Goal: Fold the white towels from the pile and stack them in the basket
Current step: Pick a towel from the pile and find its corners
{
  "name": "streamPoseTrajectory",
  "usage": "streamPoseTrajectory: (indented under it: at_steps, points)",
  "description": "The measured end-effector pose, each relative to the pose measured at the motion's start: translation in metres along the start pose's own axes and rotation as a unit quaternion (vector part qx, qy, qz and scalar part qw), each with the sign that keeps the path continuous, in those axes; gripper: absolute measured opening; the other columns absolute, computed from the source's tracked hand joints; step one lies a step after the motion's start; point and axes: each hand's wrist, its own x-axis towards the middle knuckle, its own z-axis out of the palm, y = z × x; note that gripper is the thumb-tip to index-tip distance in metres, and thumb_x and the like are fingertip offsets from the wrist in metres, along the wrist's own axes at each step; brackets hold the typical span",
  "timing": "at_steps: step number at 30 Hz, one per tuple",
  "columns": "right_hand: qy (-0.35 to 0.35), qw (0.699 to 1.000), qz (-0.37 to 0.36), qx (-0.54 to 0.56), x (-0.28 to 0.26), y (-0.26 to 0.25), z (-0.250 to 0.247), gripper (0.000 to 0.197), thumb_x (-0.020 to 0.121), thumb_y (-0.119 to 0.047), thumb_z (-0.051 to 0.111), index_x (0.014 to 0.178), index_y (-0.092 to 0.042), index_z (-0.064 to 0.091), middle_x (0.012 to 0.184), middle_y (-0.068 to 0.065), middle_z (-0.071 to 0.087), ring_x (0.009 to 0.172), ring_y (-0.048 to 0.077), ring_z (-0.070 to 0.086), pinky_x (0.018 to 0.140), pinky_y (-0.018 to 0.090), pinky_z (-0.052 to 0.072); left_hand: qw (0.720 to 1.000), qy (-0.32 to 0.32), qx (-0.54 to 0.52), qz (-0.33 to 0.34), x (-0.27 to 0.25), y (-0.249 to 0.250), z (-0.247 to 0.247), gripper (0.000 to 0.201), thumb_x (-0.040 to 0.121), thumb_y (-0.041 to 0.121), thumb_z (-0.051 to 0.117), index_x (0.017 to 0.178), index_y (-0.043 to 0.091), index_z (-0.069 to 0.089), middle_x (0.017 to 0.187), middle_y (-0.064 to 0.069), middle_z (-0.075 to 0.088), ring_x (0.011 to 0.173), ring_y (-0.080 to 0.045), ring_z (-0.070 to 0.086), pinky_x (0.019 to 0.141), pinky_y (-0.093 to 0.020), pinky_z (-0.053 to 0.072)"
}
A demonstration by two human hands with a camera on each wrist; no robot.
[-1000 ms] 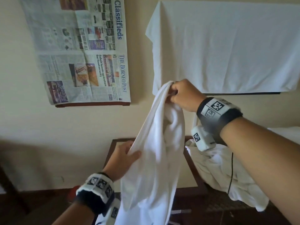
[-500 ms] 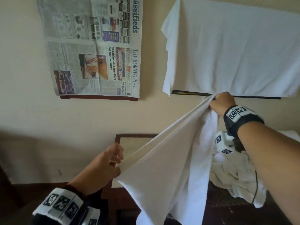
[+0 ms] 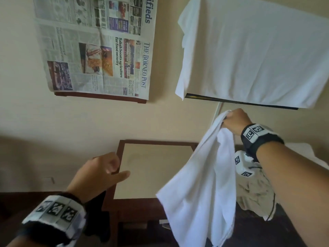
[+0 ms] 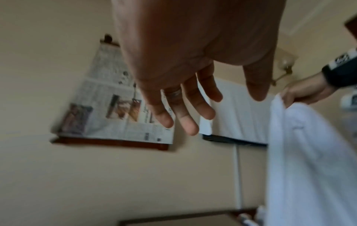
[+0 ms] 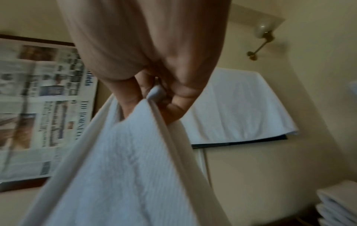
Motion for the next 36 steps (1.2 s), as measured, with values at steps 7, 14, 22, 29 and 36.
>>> streamPoseTrajectory:
  at_steps: [7,14,22,29,36]
  points:
    - [-0.011,0.982,-0.188,-0.006,-0.017,-0.035,-0.009,0.012,0.083,-0.008,0.070,0.081,0.003,0.073,0.085,0.017,0.068,0.080,0.030,0.063,0.071,0.031,0.047,0.989,-0.077,-0.110,0.069,0.054,0.101,0.076,0.045,0.066,0.074,0.056,0.086,0.034,0.056,0.085,0.017,0.065,0.077,-0.005,0.063,0.076,-0.040,0.058]
    - [0.056,0.980,-0.188,0.013,-0.008,-0.045,-0.042,0.017,0.081,-0.016,0.070,0.076,0.001,0.071,0.081,0.019,0.068,0.082,0.031,0.065,0.077,0.038,0.055,0.990,-0.017,-0.133,0.041,0.083,0.154,0.123,0.055,0.080,0.054,0.071,0.123,0.026,0.051,0.116,0.006,0.061,0.106,-0.022,0.060,0.086,-0.035,0.051]
    - [0.092,0.978,-0.150,0.115,0.008,-0.054,-0.081,0.011,0.081,-0.009,0.072,0.086,0.001,0.074,0.084,0.012,0.071,0.082,0.019,0.064,0.074,0.022,0.045,0.979,-0.082,-0.173,-0.072,0.058,0.077,0.149,0.031,0.073,0.050,0.065,0.073,0.021,0.055,0.064,0.007,0.058,0.065,-0.021,0.057,0.067,-0.037,0.052]
    - [0.026,0.987,-0.077,0.135,0.004,-0.015,-0.046,0.011,0.082,-0.006,0.071,0.084,0.005,0.072,0.072,0.009,0.062,0.067,0.017,0.057,0.062,0.022,0.046,0.964,0.113,-0.186,-0.151,0.021,-0.009,0.091,0.015,0.092,0.014,0.068,0.080,0.024,0.069,0.067,0.000,0.063,0.068,-0.031,0.062,0.064,-0.039,0.047]
    - [-0.115,0.978,0.021,0.171,-0.033,0.081,0.035,0.013,0.087,-0.002,0.069,0.081,-0.014,0.072,0.081,0.010,0.070,0.070,0.025,0.067,0.062,0.031,0.058,0.885,0.234,-0.337,-0.219,0.028,-0.044,0.031,0.024,0.078,0.047,0.070,0.081,0.024,0.077,0.074,-0.007,0.071,0.073,-0.022,0.063,0.078,-0.041,0.054]
